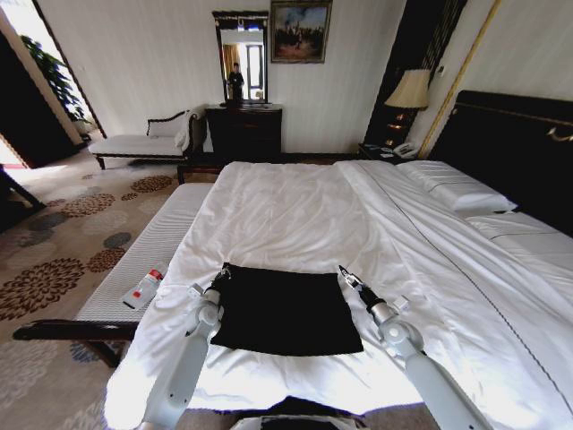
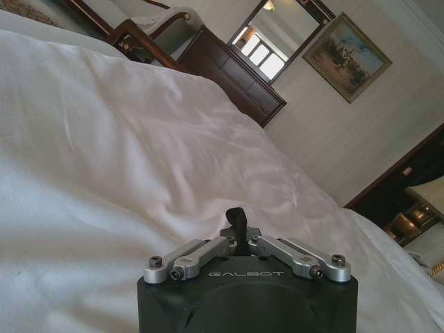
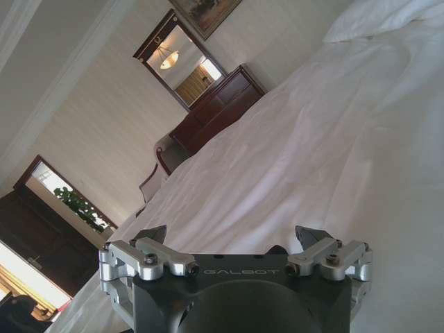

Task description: Fold the clothes on the bed.

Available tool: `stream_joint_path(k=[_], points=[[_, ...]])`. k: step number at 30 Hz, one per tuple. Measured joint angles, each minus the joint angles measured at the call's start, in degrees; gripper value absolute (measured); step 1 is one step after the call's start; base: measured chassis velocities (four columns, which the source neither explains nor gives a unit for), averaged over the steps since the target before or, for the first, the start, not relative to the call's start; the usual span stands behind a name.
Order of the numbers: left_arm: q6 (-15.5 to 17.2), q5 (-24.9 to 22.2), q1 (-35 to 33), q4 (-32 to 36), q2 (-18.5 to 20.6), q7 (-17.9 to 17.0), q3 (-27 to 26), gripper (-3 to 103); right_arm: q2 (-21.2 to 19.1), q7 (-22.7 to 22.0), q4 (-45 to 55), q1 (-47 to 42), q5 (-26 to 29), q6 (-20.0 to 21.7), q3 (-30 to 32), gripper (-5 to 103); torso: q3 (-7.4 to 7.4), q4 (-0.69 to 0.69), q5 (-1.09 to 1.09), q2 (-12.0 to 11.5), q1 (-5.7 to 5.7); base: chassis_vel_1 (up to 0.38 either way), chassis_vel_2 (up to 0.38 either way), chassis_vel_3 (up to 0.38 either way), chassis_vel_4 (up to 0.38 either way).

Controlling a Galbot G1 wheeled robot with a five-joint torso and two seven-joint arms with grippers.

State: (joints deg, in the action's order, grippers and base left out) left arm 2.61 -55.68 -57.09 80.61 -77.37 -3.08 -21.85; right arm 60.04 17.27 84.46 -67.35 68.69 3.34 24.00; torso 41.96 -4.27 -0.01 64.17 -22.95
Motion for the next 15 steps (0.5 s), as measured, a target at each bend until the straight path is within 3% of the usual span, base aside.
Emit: stream_joint_path(k=[3, 15], points=[[0.0, 0.0, 0.0, -0.2, -0.2, 0.0, 0.2, 1, 1.6, 2.1, -2.3, 1.4, -1.4, 0.0, -0.2, 100, 0.0, 0.01, 0.0, 0.0, 0.0, 0.0, 0.0, 0.0, 0.0], [0.0, 0.2, 0.1, -0.5, -0.1, -0.1, 0.3, 1, 6.5, 2.9, -9.1, 5.3, -3.6, 0.0, -0.7, 100, 0.0, 0.0, 0.0, 0.0, 0.0, 0.0, 0.0, 0.0, 0.0]])
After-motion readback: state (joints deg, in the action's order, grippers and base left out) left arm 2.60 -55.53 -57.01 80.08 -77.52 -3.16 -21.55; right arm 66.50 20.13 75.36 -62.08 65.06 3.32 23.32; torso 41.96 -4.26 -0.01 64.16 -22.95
